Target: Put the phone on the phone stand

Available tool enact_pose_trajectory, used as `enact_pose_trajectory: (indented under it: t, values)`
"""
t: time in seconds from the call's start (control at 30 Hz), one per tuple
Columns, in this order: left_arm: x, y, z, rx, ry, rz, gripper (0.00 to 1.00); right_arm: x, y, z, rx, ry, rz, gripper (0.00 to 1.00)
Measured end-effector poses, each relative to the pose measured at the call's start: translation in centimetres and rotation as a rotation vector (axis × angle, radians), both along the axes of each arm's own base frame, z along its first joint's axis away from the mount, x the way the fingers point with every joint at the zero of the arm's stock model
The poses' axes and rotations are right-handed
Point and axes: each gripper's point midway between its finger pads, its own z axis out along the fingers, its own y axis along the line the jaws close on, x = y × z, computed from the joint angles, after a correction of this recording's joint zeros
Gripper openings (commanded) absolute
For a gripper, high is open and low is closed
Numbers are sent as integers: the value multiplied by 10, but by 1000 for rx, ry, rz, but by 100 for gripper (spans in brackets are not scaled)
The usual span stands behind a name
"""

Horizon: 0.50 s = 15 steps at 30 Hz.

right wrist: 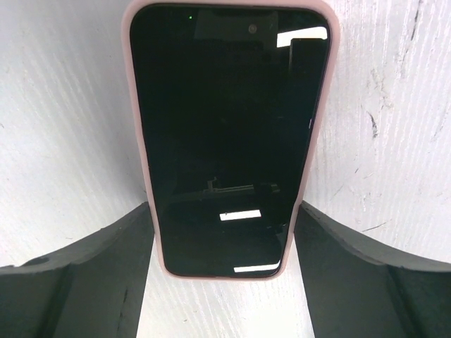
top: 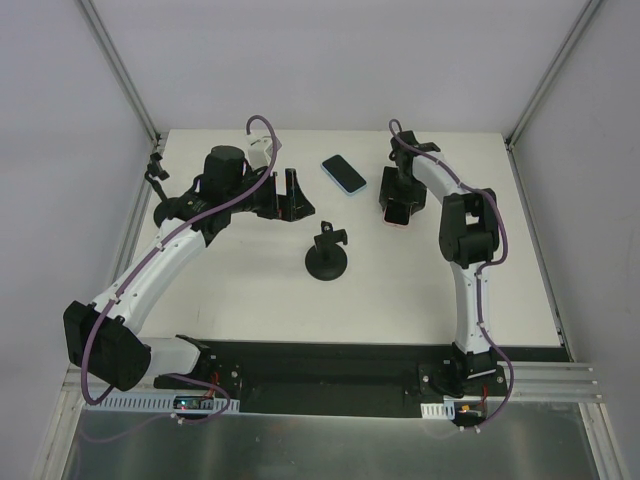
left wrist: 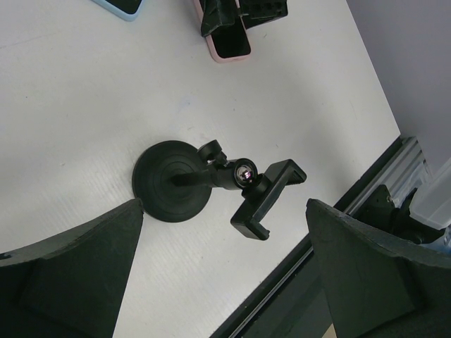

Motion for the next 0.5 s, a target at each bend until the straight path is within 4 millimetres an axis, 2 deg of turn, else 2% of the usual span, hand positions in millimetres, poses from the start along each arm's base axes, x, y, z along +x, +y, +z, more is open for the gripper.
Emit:
enact_pose_trajectory:
  t: [0.1,0.2,0.23,0.3,0.5]
  values:
    - [0,0,0,0,1,0,98,0,0,-1,1,-2,7,34]
    - [0,0,-1,1,3,0,97,-1,-1,0,6,-26,15,18]
    - [0,0,-1,1,4,-1,97,-2,-1,0,9,-39,19,8]
    - [1,0,-2,2,4,0,97,-3,-1,1,16,-67,28,1]
    - [0,-1,-2,1,5,-2,97,-22,-5,3,31,-110,51,1]
